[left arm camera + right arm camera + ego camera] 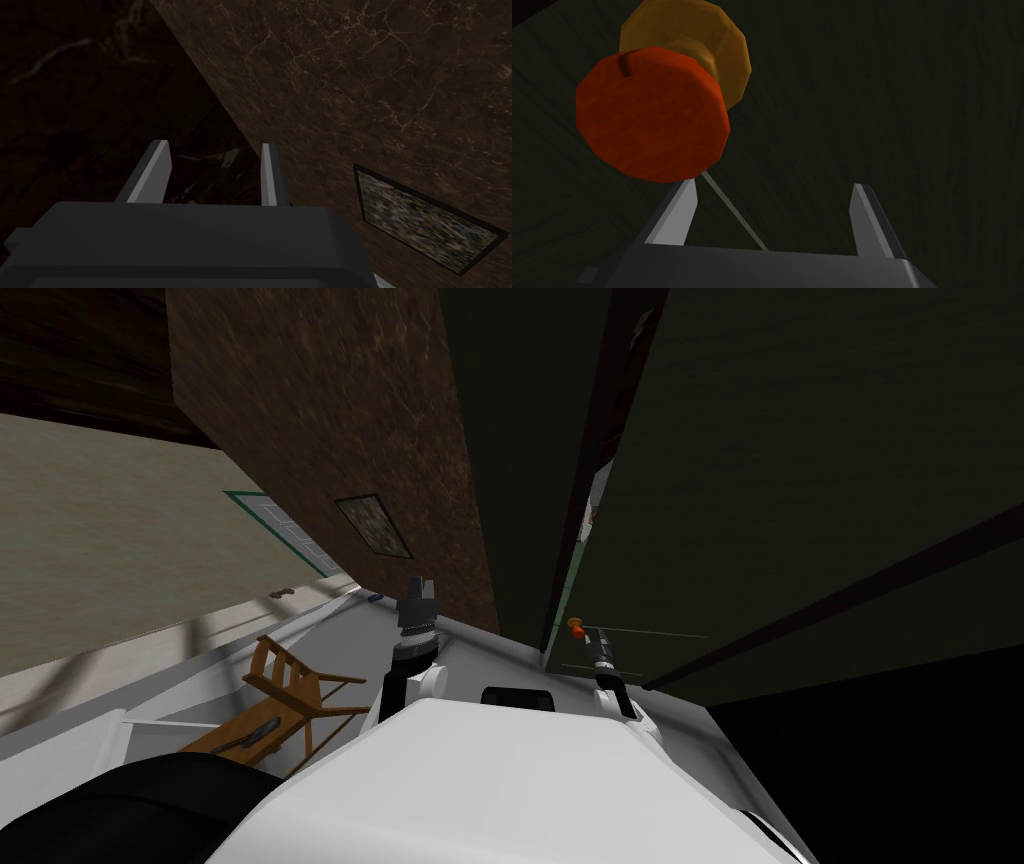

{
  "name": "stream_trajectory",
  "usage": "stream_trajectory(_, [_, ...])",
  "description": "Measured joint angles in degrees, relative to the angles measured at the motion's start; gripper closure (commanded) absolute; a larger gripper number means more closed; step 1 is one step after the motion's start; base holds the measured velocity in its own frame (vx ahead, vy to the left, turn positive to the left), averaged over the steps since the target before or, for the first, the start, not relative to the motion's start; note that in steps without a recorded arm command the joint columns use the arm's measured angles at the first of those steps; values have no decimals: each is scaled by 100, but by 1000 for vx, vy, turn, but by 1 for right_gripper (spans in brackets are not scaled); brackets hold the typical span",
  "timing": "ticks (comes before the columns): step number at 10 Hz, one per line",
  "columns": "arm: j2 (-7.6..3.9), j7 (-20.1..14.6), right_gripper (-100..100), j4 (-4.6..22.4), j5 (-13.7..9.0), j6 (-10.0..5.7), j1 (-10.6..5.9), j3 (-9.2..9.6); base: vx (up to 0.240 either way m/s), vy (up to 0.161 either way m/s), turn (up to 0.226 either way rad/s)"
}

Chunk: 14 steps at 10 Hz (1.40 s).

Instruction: Pull the door open

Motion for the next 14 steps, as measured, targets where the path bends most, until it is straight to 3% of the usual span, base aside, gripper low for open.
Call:
stream_trajectory(1, [25, -45, -100, 235, -1, -61, -147, 18, -15, 7, 38])
stream_trajectory(3, [-3, -251, -100, 152, -82, -31, -84, 45, -27, -4, 38])
stream_trajectory(4, [-10, -404, -100, 320, -135, -117, -156, 77, -57, -20, 74])
stream_trajectory(5, [-13, -537, -100, 89, -231, -16, -37, 91, -44, -20, 15])
stream_trajectory(6, [27, -638, -100, 155, -268, -4, -97, 109, -17, 2, 2])
stream_trajectory(7, [40, -715, -100, 303, -269, -104, -142, 134, -38, -12, 33])
stream_trajectory(9, [25, -932, -100, 141, -369, -43, -32, 166, -40, -8, 51])
stream_trajectory(10, [6, -1102, -100, 314, -431, -100, -129, 207, -69, -23, 110])
stream_trajectory(12, [13, -1382, -100, 64, -579, -13, 26, 256, -59, -17, 31])
stream_trajectory(13, [23, -1558, -100, 255, -644, -84, -80, 300, -84, -21, 59])
stream_trajectory(14, [53, -1713, -100, 249, -747, -76, -87, 334, -54, -11, 39])
